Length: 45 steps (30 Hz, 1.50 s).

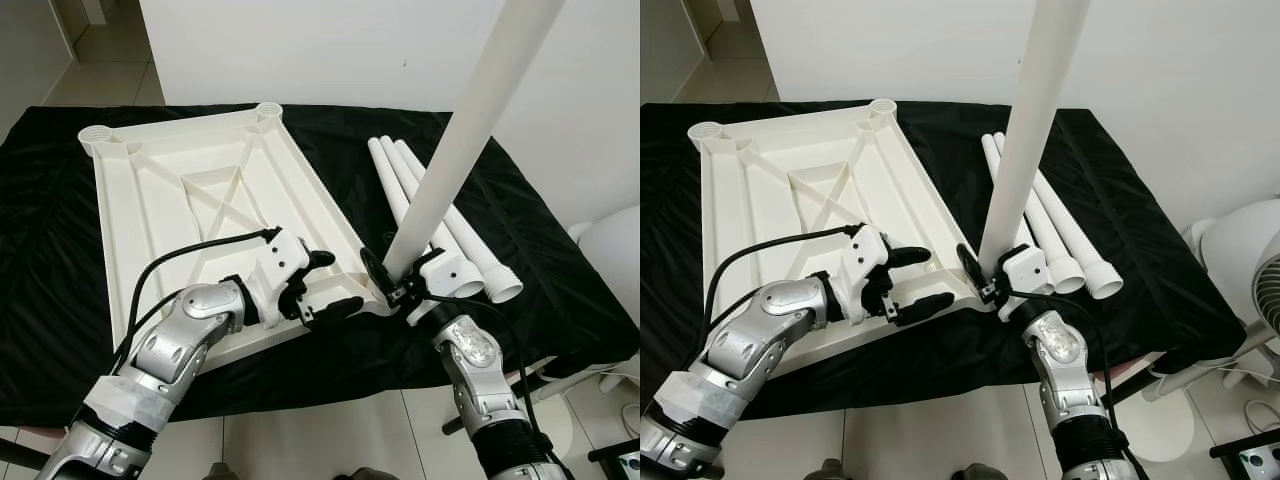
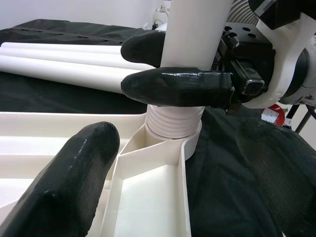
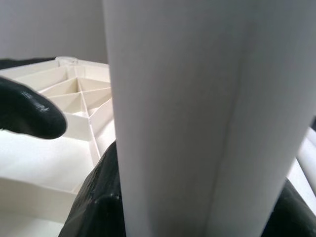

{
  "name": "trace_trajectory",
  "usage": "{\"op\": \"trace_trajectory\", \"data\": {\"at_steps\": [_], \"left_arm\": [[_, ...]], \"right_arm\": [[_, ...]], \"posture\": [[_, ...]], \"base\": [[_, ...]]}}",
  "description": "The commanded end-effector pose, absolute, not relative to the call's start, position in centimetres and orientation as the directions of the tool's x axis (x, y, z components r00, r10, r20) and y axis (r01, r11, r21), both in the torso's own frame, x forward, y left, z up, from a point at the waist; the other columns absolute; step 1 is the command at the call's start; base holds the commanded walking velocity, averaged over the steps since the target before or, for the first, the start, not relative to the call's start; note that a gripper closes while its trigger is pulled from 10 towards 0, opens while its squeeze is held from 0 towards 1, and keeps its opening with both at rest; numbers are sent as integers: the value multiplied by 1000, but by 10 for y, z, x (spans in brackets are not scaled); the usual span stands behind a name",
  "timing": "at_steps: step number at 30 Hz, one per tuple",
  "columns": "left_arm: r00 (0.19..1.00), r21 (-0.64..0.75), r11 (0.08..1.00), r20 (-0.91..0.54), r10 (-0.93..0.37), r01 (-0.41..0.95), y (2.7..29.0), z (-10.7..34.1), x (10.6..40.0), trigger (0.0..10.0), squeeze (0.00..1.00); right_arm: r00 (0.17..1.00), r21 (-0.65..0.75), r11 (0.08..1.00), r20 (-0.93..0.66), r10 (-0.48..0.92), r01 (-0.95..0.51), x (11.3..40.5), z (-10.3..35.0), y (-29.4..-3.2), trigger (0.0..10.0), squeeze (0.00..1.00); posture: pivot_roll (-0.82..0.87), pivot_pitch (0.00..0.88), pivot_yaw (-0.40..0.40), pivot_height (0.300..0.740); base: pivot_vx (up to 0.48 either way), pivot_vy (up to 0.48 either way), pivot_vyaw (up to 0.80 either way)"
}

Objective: Building children table

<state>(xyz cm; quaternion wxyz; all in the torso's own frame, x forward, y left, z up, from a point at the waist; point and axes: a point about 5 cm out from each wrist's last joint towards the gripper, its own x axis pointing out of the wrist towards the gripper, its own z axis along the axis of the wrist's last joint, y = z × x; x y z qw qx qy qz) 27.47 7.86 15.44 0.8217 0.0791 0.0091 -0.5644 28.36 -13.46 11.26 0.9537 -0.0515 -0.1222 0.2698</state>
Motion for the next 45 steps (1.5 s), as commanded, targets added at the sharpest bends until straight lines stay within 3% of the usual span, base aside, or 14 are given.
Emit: {"op": "trace_trajectory", "data": {"at_steps": [1, 3, 16, 31, 39, 41, 45], "left_arm": [[240, 116, 227, -115, -964, 967, 74, 158, 269, 10000, 0], [240, 112, 228, -114, -964, 967, 74, 158, 269, 10000, 0], [233, 109, 221, -113, -966, 969, 72, 157, 266, 10000, 0], [226, 107, 215, -110, -968, 971, 69, 157, 265, 10000, 0], [226, 105, 215, -110, -968, 971, 70, 156, 264, 10000, 0], [227, 103, 216, -110, -968, 971, 70, 156, 264, 10000, 0], [226, 103, 215, -110, -968, 971, 70, 156, 264, 10000, 0]], "right_arm": [[846, -73, 847, 52, 530, -526, 274, 78, -136, 10000, 0], [863, 8, 864, 42, 503, -503, 276, 76, -137, 10000, 0], [905, 131, 899, -18, 424, -419, 290, 80, -133, 10000, 0], [921, 103, 919, -44, 386, -380, 295, 82, -135, 10000, 0], [984, 120, 976, 31, 178, -180, 295, 90, -136, 10000, 0], [996, 183, 980, 34, 79, -84, 297, 93, -132, 10000, 0], [999, 203, 978, 31, 40, -45, 299, 97, -126, 10000, 0]], "posture": [[52, 15, -47, 740], [53, 14, -50, 740], [56, 9, -55, 740], [56, 3, -60, 740], [61, 0, -66, 740], [61, 0, -66, 740], [62, 0, -68, 740]], "base": [[0, 0, 0], [0, 0, 0], [0, 0, 0], [0, 0, 0], [0, 0, 0], [0, 0, 0], [0, 0, 0]]}}
